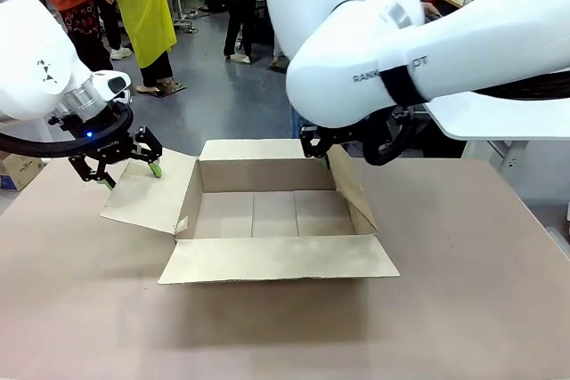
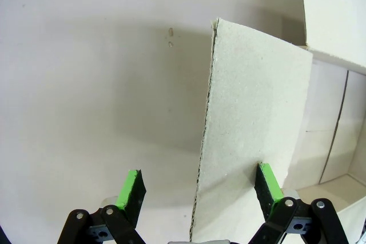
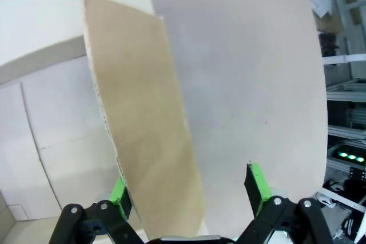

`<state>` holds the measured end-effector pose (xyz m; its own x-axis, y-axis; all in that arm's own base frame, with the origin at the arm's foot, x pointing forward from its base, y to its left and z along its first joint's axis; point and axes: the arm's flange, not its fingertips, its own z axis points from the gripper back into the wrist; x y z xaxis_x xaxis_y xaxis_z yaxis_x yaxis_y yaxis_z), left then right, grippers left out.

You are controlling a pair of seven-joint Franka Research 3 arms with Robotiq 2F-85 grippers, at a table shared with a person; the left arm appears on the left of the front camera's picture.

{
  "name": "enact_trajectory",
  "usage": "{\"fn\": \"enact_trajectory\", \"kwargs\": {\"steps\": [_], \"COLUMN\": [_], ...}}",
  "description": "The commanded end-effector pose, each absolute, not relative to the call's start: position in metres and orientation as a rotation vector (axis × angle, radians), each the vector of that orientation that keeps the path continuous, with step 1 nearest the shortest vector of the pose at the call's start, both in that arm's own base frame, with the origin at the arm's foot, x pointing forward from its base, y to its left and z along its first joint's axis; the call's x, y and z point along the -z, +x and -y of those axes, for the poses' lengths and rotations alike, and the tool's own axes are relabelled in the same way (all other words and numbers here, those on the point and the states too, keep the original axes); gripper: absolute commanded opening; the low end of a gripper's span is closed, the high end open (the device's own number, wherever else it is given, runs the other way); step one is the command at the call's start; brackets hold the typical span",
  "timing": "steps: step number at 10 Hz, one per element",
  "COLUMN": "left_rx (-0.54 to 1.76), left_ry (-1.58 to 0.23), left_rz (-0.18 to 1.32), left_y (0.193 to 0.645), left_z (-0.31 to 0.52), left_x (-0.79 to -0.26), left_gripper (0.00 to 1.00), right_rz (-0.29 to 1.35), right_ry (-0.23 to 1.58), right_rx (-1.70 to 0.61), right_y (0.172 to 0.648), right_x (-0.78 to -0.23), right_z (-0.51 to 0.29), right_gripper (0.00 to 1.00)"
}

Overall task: Pack the gift set into the box.
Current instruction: Place both hands on the side flaps of the Package Box and spread them outward.

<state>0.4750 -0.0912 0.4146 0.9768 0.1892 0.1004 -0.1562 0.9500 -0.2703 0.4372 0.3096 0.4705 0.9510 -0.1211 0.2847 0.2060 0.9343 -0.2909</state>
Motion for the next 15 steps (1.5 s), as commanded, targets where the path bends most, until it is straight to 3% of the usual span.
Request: {"fn": "enact_trajectory", "kwargs": {"steps": [1,6,9,10,15], "left_rx": [-0.185,-0.185,-0.185,-0.185,-0.185], "left_ry": [-0.252,-0.252,-0.252,-0.252,-0.252], "left_rz": [0.121,0.121,0.121,0.121,0.121], "left_y": [0.473,0.473,0.473,0.473,0.473], "left_z": [0.090,0.090,0.090,0.090,0.090], "left_x": [-0.417,-0.417,-0.417,-0.417,-0.417], "left_gripper": [1.00,1.00,1.00,1.00,1.00], "right_rz": [0.302,0.397,0.387,0.431,0.431], "right_ry": [-0.199,0.154,0.392,0.192,0.192], "right_rx": [0.138,0.210,0.116,0.245,0.245], "right_y": [0.425,0.398,0.395,0.397,0.397], "right_x": [-0.467,-0.449,-0.404,-0.438,-0.438], "right_z": [-0.254,-0.130,-0.095,-0.110,-0.110], "right_gripper": [1.00,1.00,1.00,1.00,1.00]}}
